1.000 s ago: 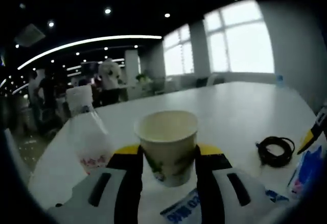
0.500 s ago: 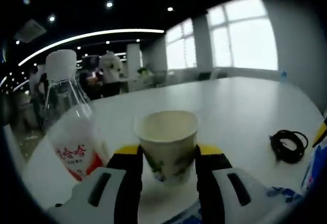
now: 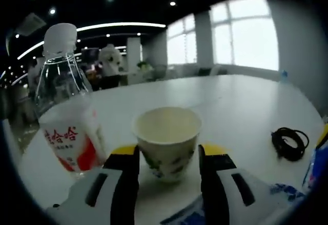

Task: Arrange the tabletop items into an orderly group along one side of the table until the central work area is clear of visible clutter.

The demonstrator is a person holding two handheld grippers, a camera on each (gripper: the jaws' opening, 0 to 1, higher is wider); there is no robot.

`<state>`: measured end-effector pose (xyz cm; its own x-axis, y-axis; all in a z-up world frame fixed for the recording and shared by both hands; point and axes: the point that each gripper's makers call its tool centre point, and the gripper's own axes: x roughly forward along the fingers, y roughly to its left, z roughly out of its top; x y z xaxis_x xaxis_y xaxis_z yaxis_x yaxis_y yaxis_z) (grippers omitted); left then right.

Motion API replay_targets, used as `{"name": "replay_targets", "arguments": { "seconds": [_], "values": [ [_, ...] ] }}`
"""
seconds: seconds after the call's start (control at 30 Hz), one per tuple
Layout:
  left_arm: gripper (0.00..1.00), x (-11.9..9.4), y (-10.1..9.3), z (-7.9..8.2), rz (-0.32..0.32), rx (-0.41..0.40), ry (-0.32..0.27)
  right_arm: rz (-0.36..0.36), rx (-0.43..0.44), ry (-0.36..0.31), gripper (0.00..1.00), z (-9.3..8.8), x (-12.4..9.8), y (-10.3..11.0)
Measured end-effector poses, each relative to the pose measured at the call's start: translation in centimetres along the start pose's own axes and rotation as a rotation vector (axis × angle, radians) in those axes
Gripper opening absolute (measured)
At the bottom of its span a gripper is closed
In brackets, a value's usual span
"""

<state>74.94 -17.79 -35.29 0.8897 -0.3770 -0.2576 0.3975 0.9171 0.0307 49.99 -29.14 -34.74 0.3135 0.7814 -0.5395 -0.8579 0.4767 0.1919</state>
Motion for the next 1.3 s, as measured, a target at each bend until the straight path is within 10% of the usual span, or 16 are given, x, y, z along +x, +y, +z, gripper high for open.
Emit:
{"name": "replay_targets", "arguments": {
  "seconds": [0.8,1.3],
  "values": [
    [0.9,-4.6,-2.5,0.7,-0.145,0.015,0.034,0.007,0.182,-0.16,0.99,3.7,-1.2,1.1],
    [0.95,-7.9,-2.7,1.0,-0.187,0.0,0.06,0.065,0.284,-0.198,0.99,5.0,-1.2,3.9]
  ]
}}
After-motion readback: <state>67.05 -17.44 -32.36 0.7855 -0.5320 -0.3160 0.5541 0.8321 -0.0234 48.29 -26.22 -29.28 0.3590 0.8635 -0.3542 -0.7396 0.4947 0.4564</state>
